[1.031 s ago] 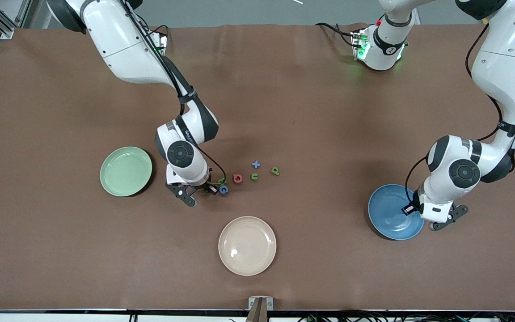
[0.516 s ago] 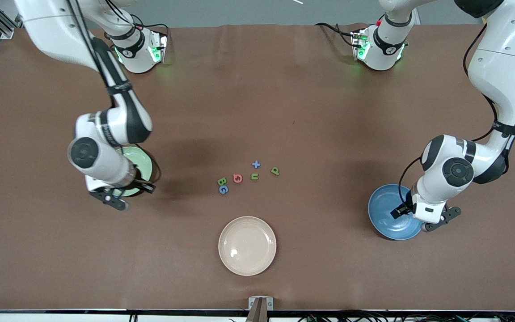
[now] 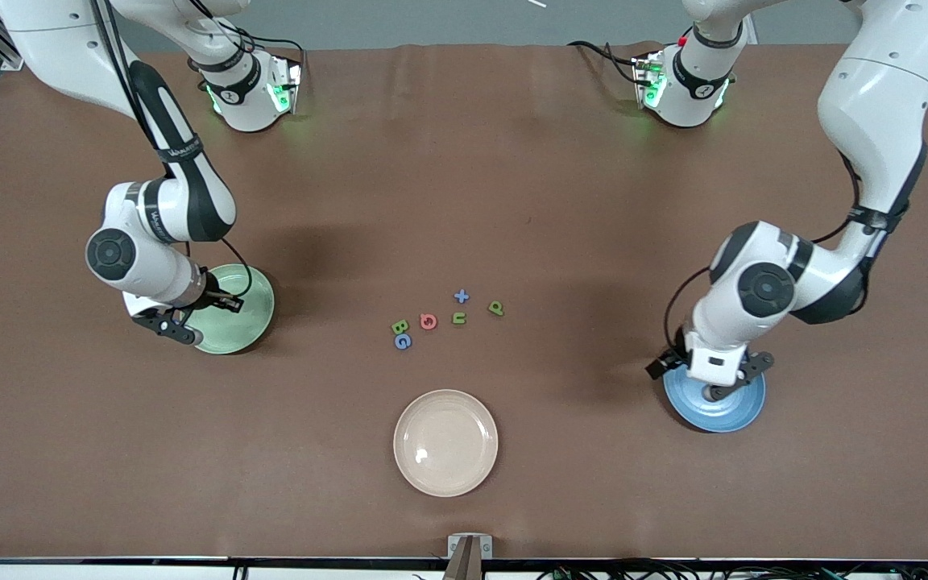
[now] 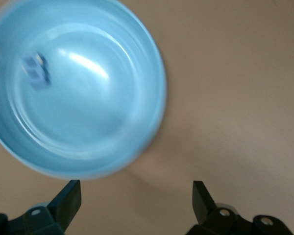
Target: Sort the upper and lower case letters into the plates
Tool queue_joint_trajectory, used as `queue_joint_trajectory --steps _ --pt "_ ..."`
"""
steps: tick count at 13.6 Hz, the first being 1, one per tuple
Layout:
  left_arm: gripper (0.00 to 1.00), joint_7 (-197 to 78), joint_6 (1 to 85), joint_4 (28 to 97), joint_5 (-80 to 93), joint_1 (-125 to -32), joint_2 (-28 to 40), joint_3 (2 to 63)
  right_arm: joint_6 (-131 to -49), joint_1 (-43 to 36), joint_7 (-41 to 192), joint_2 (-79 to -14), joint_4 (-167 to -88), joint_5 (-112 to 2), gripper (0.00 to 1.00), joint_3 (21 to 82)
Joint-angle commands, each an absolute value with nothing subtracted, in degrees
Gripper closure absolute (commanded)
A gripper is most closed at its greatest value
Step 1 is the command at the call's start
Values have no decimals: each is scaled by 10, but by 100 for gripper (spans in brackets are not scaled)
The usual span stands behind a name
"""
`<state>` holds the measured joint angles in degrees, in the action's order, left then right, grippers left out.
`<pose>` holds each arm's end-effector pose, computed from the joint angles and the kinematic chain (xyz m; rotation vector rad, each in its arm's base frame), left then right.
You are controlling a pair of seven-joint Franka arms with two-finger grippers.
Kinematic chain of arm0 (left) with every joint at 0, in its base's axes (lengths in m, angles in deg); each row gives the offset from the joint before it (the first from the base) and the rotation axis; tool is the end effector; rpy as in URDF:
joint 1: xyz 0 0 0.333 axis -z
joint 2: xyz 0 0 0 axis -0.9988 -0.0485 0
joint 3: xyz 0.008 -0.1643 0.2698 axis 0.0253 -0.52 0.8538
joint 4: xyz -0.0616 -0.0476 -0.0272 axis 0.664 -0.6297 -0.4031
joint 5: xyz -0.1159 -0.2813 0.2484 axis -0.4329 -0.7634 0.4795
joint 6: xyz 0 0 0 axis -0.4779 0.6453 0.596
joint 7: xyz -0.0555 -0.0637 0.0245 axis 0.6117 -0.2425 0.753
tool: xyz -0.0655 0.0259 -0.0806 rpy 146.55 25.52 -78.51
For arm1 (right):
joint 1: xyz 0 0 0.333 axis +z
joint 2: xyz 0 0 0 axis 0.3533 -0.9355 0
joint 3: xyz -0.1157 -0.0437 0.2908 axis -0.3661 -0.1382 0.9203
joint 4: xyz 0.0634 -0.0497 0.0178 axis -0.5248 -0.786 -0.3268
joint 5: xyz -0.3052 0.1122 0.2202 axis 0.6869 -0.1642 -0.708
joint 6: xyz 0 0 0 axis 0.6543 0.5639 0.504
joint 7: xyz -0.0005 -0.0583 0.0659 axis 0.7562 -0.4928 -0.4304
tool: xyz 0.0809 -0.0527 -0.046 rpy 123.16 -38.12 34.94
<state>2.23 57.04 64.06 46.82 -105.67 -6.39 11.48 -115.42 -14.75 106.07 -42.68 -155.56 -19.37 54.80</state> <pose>0.6347 -0.1818 0.2582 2.9937 0.8928 0.0689 0.5372 0.0381 0.2106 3.0542 -0.6003 -0.1665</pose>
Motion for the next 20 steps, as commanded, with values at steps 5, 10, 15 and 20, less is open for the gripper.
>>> queue_joint_trajectory --steps 5,10,15,20 --pt "2 249 570 611 469 -908 -98 112 -1202 -181 1014 -414 -1602 -192 0 560" --pt "15 359 572 560 476 -819 -153 132 -1069 -121 1088 -411 -1493 -212 0 562" --pt "28 434 577 545 469 -728 -162 199 -1032 -8 1288 -456 -1362 -217 0 563" --pt "30 457 580 539 468 -722 -165 199 -1038 77 1417 -590 -1216 -250 0 562"
